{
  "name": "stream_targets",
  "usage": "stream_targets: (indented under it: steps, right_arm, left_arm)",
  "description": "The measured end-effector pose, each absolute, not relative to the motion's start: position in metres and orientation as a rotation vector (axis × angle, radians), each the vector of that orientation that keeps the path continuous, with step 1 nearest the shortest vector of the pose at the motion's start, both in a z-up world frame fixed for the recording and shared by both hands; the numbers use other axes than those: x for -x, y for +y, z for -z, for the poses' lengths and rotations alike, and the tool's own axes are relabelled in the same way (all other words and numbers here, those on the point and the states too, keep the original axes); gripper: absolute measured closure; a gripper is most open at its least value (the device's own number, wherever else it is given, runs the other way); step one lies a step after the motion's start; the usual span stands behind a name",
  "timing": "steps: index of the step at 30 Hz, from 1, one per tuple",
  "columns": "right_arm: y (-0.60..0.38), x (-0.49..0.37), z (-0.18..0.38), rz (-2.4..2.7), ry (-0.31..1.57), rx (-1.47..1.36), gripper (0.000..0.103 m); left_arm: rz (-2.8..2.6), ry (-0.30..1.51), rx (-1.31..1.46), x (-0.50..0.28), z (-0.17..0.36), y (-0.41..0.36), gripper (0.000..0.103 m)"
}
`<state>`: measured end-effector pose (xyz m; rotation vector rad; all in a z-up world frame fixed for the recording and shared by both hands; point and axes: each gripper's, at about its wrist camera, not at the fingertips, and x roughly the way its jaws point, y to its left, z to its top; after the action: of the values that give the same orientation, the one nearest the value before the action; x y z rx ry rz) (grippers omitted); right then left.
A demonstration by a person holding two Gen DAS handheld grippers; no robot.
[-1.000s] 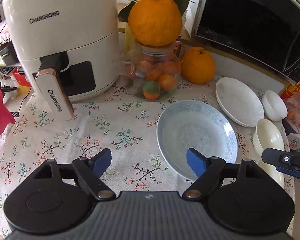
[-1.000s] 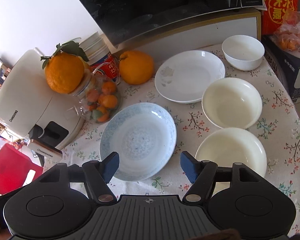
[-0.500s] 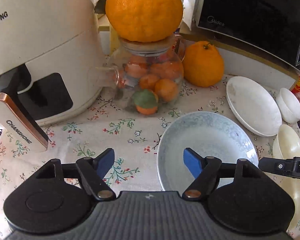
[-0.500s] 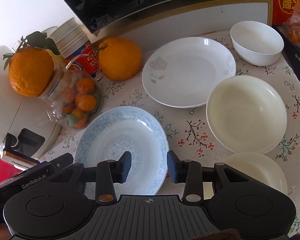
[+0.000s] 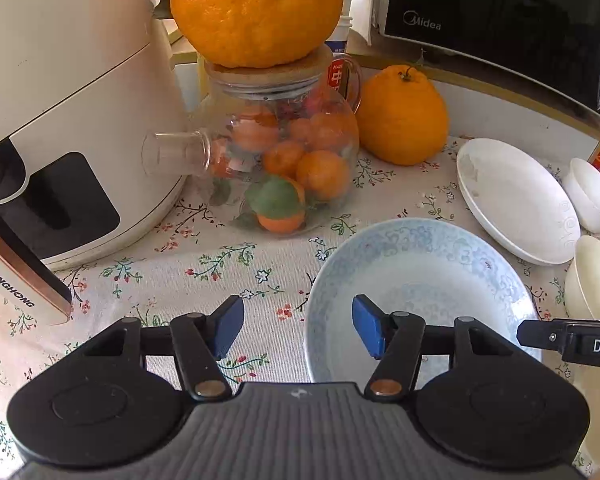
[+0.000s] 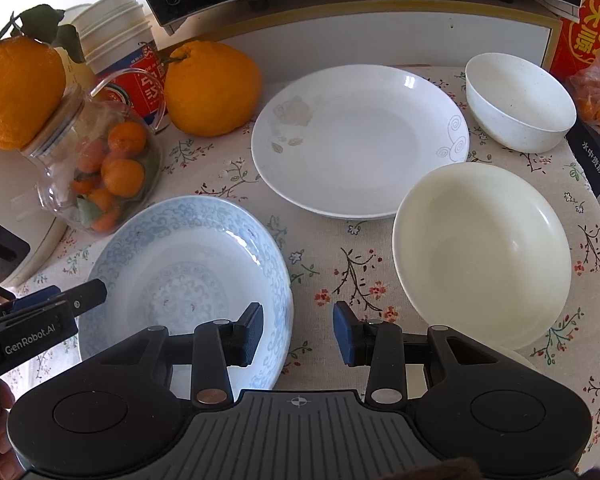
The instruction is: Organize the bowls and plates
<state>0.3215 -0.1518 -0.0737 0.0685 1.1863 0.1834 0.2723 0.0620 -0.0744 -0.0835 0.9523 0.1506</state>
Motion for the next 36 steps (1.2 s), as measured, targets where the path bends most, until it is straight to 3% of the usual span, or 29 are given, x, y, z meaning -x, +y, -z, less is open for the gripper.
stream_targets:
  steps: [10,15,32,36]
  right_arm:
    - [-0.144,-0.322,0.083,-0.179,1.214,-0.096,0.078]
    - [-0.149,-0.325,0.084,-0.149,1.217,-0.144,0.078]
    - [-0.141,-0.327,0.091,-0.129,1.227,-0.195,0.085]
    - [-0.143,-0.324,0.092,-0.120,1.218,-0.212,0.085]
  left_arm:
    - [-0.134,0.988,0.089,-0.275,0.089,0.064,0.055]
    - [-0.125,0.981,0.103,-0.274,0.093,0.064,0.063]
    - [-0.082,1.004,0.211,-0.276,0.098,0.072,0.064]
    - [-0.057,0.999,0.214,-0.276,0.097,0.065,0.075]
